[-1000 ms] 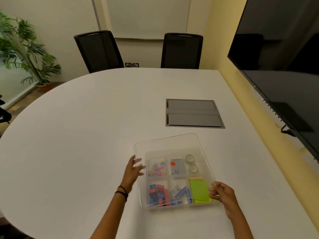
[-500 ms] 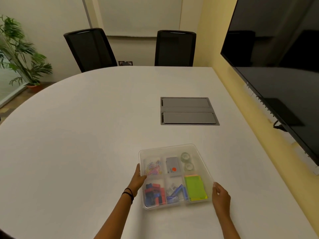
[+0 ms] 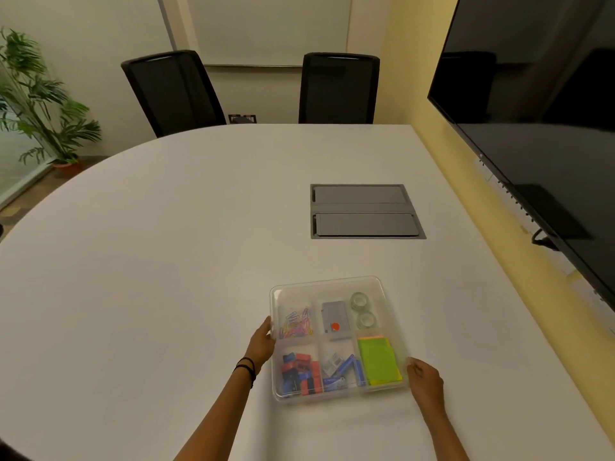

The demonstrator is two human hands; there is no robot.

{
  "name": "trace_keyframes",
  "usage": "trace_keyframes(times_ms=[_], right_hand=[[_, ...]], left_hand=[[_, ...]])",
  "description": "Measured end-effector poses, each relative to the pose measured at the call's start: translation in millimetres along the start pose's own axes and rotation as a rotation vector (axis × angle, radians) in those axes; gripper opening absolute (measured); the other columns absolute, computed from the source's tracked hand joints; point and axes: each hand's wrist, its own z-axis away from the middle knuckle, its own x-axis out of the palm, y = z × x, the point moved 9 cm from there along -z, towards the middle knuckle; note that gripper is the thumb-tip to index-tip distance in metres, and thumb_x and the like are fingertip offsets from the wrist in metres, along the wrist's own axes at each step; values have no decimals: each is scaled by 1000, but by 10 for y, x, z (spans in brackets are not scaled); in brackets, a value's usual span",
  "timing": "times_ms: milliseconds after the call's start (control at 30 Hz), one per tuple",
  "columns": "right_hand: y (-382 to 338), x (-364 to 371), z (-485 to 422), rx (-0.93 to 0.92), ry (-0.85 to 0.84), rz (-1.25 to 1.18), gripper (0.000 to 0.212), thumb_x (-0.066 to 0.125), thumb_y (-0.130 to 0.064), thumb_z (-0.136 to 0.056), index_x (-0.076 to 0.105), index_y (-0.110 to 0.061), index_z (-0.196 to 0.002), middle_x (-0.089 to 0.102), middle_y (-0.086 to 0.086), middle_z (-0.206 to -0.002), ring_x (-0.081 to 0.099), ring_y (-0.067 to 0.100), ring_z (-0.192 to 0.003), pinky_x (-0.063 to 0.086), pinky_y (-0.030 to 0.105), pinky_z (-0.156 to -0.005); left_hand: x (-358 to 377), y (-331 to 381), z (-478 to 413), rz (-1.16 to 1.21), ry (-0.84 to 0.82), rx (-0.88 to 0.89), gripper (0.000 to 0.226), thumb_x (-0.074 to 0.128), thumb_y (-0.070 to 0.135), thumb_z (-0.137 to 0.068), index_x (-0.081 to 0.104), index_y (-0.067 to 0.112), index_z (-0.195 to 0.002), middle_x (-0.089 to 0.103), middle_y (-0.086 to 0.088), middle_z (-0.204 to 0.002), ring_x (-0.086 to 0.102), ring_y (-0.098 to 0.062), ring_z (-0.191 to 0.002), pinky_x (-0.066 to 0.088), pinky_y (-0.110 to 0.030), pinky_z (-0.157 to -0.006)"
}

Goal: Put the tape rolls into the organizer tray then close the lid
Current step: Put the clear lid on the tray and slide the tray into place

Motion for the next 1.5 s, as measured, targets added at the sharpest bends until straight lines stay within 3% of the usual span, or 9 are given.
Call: trace_keyframes(times_ms=[167, 433, 600, 767, 900, 1000, 1200, 1333, 1500], right_hand=[[34, 11, -91, 38, -71, 8, 19, 52, -2, -86, 65, 9, -94, 69, 30, -98, 62, 37, -84, 50, 45, -85], [60, 37, -87, 61, -126, 11, 24, 52, -1, -86, 64, 2, -106, 68, 19, -91, 59, 28, -81, 53, 46, -82], [101, 83, -169, 66, -235, 76, 32, 51, -3, -88, 56, -2, -120, 59, 14, -97, 59, 23, -70, 53, 17, -43], [121, 112, -274, 94, -294, 163, 30, 51, 1, -85, 57, 3, -115, 63, 19, -95, 64, 32, -56, 52, 21, -41], [112, 106, -273, 94, -289, 159, 29, 53, 3, -84, 57, 7, -113, 62, 17, -91, 60, 10, -38, 47, 12, -36], [130, 94, -268, 91, -278, 123, 27, 56, 4, -83, 59, 8, -109, 62, 18, -89, 57, 1, -32, 44, 9, -34], [183, 73, -248, 131, -282, 39, 21, 60, 4, -82, 61, 9, -103, 61, 17, -82, 59, 19, -54, 49, 13, -37], [186, 87, -252, 154, -299, 18, 14, 60, 5, -81, 62, 4, -95, 61, 11, -68, 61, 15, -47, 50, 15, -37], [198, 106, -274, 153, -305, -6, 8, 59, 5, -82, 60, -1, -87, 61, 15, -74, 60, 7, -37, 50, 17, -37]], left_hand=[[-16, -15, -56, 40, 17, -4, 39, 48, 0, -92, 47, 12, -129, 54, -7, -119, 53, -24, -104, 48, -47, -94], [-33, 22, -154, 6, 71, 23, 31, 46, 9, -95, 50, 9, -125, 58, -14, -122, 56, -29, -107, 48, -49, -94], [-54, -260, -132, -139, -78, -140, 54, 51, 3, -91, 32, 10, -140, 57, -21, -125, 57, -33, -107, 51, -45, -88], [17, -538, 60, -373, -278, -273, 58, 59, 11, -88, 32, 11, -139, 59, -9, -102, 63, -18, -80, 56, -28, -71], [63, -565, 148, -418, -342, -239, 62, 60, 10, -88, 27, 12, -140, 58, -6, -98, 62, -8, -70, 55, -17, -56], [68, -554, 193, -402, -369, -189, 64, 62, 10, -86, 27, 15, -140, 56, -7, -99, 63, -10, -71, 56, -16, -55], [36, -646, 199, -303, -360, -153, 67, 64, 11, -85, 28, 18, -141, 53, -3, -93, 63, -14, -74, 59, -21, -65], [41, -667, 197, -277, -369, -145, 69, 64, 11, -85, 26, 19, -142, 52, -3, -92, 62, -14, -76, 59, -23, -68], [47, -657, 186, -276, -402, -141, 70, 63, 12, -85, 24, 18, -143, 52, -3, -92, 62, -13, -77, 59, -22, -67]])
